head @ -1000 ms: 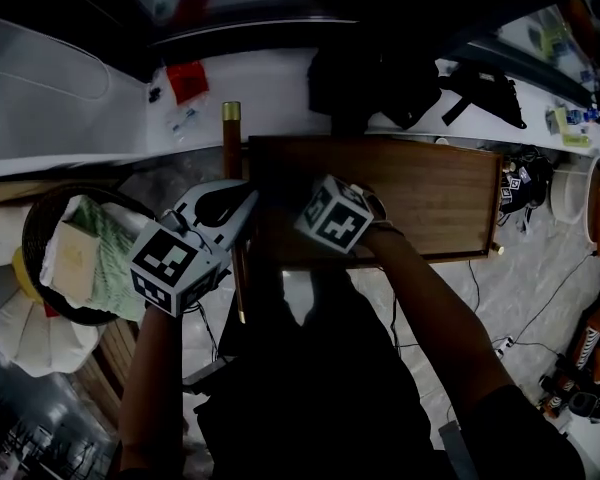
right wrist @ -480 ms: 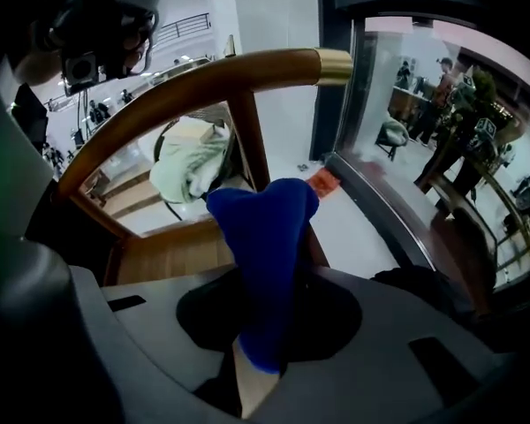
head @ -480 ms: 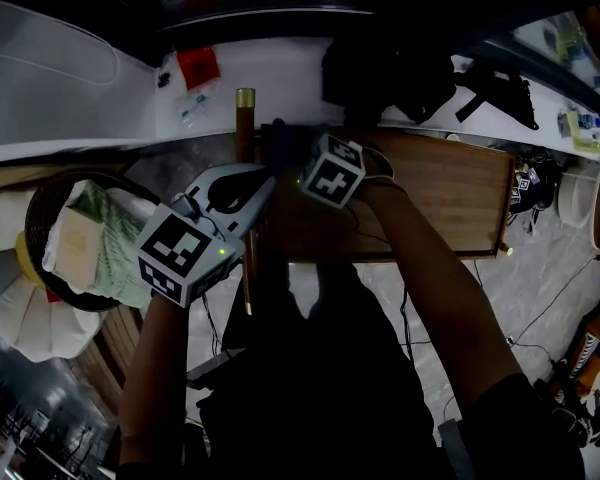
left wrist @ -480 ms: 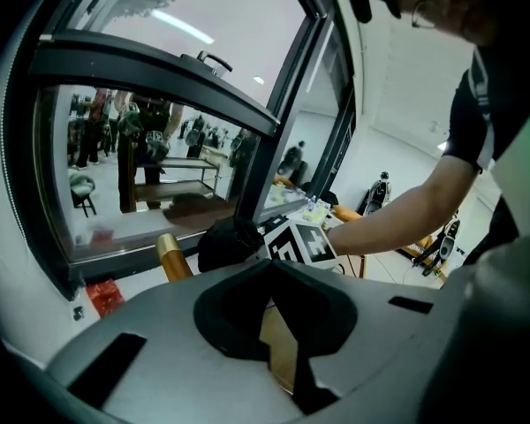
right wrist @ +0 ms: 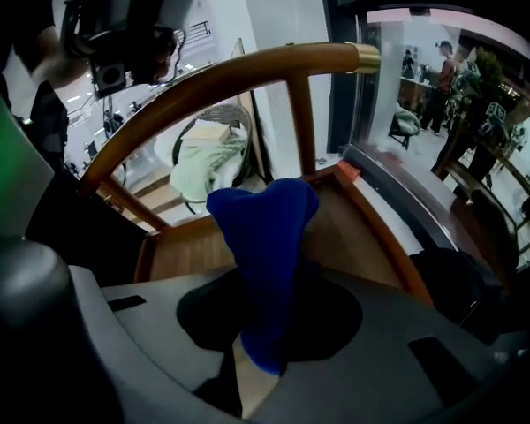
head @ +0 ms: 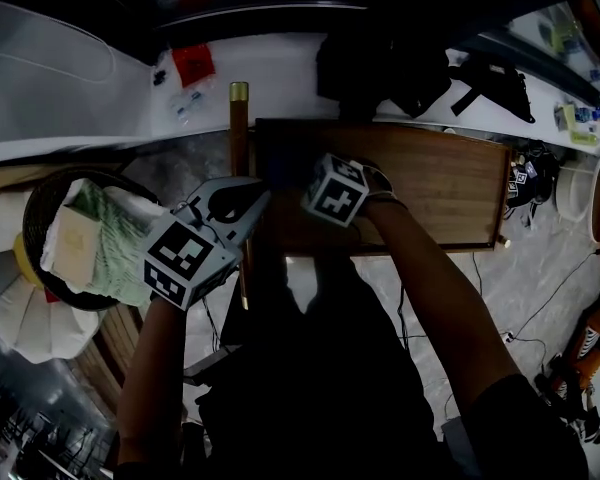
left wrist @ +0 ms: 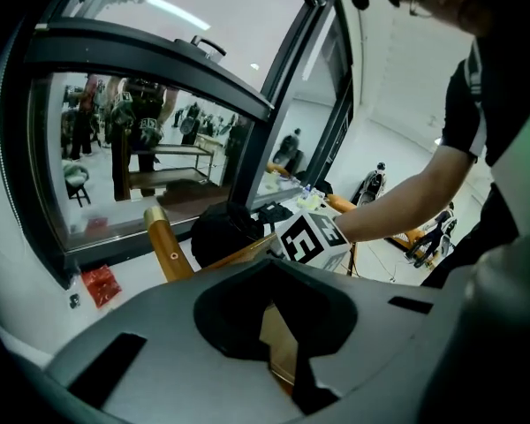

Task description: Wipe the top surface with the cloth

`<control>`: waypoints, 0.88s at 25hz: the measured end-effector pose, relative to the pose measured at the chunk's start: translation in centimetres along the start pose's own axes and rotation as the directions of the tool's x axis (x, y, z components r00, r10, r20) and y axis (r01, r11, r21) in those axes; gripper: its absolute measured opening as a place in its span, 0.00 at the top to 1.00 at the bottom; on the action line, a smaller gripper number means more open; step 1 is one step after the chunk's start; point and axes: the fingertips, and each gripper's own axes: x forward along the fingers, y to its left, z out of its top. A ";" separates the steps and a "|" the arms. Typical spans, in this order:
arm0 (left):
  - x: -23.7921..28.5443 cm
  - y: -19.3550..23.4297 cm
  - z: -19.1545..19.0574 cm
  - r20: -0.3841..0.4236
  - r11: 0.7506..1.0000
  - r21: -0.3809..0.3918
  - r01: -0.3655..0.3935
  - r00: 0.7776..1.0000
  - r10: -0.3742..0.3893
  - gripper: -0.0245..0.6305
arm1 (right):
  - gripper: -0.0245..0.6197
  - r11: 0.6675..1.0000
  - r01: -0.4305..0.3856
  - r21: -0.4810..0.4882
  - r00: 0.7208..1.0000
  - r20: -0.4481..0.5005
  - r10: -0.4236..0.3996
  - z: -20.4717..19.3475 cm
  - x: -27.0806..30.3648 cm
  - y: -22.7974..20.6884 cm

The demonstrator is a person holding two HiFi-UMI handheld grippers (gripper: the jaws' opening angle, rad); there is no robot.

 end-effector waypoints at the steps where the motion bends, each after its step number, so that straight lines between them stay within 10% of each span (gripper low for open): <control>1: 0.0 -0.2 -0.2 -0.008 1.000 0.002 0.004 1.000 -0.004 0.95 | 0.82 1.000 -0.010 -0.001 1.000 0.001 0.010 -0.4 0.0 0.9; 22: -0.1 -6.2 -3.2 -0.067 0.996 -0.008 0.084 0.994 -0.085 0.95 | 0.82 0.975 -0.214 0.060 0.976 -0.038 0.216 -5.8 -0.2 13.8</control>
